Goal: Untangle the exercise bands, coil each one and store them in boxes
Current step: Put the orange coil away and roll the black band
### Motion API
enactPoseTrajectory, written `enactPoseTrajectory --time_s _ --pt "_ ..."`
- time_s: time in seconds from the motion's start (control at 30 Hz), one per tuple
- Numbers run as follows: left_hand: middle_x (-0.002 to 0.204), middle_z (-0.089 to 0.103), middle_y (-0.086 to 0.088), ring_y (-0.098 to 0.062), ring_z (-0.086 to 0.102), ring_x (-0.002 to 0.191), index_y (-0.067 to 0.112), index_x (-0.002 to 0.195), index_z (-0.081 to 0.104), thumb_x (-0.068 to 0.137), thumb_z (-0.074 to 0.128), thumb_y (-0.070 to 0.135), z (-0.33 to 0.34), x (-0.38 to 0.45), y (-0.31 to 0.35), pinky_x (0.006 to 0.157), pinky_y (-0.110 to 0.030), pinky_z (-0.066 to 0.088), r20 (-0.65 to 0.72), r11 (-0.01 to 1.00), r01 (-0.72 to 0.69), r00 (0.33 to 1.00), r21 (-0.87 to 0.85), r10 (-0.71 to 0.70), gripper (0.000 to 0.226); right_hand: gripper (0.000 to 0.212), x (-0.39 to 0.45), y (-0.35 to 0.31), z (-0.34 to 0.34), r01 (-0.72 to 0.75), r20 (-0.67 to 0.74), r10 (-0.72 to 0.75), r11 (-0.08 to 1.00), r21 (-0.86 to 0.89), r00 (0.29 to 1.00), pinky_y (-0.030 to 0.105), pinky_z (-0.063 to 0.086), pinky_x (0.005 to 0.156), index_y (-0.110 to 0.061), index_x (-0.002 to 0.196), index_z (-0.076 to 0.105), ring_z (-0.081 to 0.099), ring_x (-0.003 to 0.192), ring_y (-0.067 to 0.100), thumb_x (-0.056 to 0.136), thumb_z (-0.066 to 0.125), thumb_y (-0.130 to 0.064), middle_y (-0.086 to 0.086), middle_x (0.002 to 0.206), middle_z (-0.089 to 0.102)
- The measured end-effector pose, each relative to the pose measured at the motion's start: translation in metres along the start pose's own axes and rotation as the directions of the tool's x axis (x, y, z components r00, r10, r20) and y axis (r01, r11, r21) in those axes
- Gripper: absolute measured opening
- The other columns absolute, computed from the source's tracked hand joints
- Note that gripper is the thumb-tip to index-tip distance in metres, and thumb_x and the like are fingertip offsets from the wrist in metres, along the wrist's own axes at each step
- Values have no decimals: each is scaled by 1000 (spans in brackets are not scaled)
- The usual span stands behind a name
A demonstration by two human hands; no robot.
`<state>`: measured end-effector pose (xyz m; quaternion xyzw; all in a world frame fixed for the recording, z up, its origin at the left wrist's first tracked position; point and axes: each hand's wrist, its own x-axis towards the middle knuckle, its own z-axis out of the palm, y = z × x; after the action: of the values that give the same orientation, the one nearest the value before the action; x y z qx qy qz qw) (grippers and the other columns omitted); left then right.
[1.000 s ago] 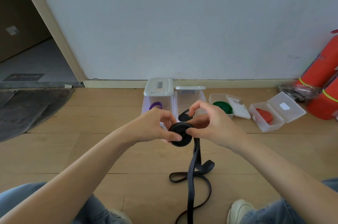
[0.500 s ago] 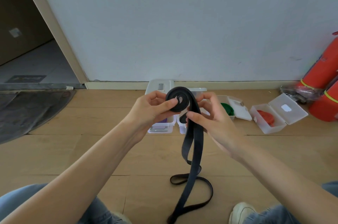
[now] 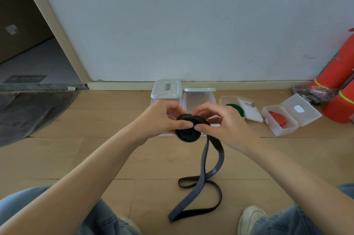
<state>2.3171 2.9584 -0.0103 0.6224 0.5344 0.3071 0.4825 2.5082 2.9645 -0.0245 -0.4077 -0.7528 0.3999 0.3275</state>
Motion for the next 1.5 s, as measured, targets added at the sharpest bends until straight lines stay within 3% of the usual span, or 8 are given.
enactPoseTrajectory --time_s 0.13,0.47,0.67,0.97,1.1,1.23,1.37,1.5 --pt "77 69 -5 -12 68 70 12 77 65 70 79 14 -5 0 0 59 -19 54 -46 997 17 999 -74 -20 15 33 2 1 -3 -163 18 166 935 315 986 19 52 73 -22 101 59 69 84 9 74 75 -10 -7 91 73" --pt "80 71 -3 -15 68 69 16 78 66 68 80 14 -8 -1 6 57 -15 48 -48 999 -37 998 1 37 18 22 7 -5 -13 -136 64 127 977 166 990 26 54 80 -14 89 61 70 81 14 74 75 -8 -3 84 72" --pt "86 72 -5 -17 70 77 12 84 66 72 75 17 -5 0 7 65 -25 57 -191 941 -31 981 -336 -36 16 26 6 -8 -7 -37 -79 66 946 323 995 23 55 77 -18 88 61 70 86 16 68 76 -23 1 93 72" --pt "84 72 0 1 65 65 18 85 65 79 72 11 6 -2 -2 59 -12 52 98 978 29 994 207 -50 11 23 5 0 -5 58 134 -11 936 -348 991 29 55 76 -28 84 58 67 81 8 76 75 -16 -6 82 71" --pt "81 74 0 -5 69 69 16 87 69 81 69 10 0 -3 0 59 -13 51 84 997 44 995 67 -50 9 24 7 -2 -7 -55 66 60 995 -83 996 14 51 69 -30 80 60 68 73 1 73 77 -14 -9 75 73" --pt "86 74 -8 -18 72 79 6 100 67 83 67 10 -8 -2 1 64 -20 56 -10 978 63 998 -197 -66 18 39 6 0 -7 -175 -1 188 919 354 982 26 52 78 -21 97 56 69 82 15 66 78 -19 1 88 73" --pt "98 73 -10 -25 70 90 4 107 63 88 60 15 -14 2 3 74 -26 57 -79 884 63 991 -464 -112 23 33 5 -1 0 -172 -80 229 882 439 970 46 50 93 -15 92 52 69 90 29 70 77 -14 11 98 69" --pt "108 69 -16 -28 68 97 -1 113 58 90 56 11 -4 1 1 86 -32 55 -25 853 81 994 -515 -109 26 22 6 -2 -1 -119 -149 206 886 448 967 41 55 84 -11 90 53 70 84 28 78 71 -8 10 86 71"
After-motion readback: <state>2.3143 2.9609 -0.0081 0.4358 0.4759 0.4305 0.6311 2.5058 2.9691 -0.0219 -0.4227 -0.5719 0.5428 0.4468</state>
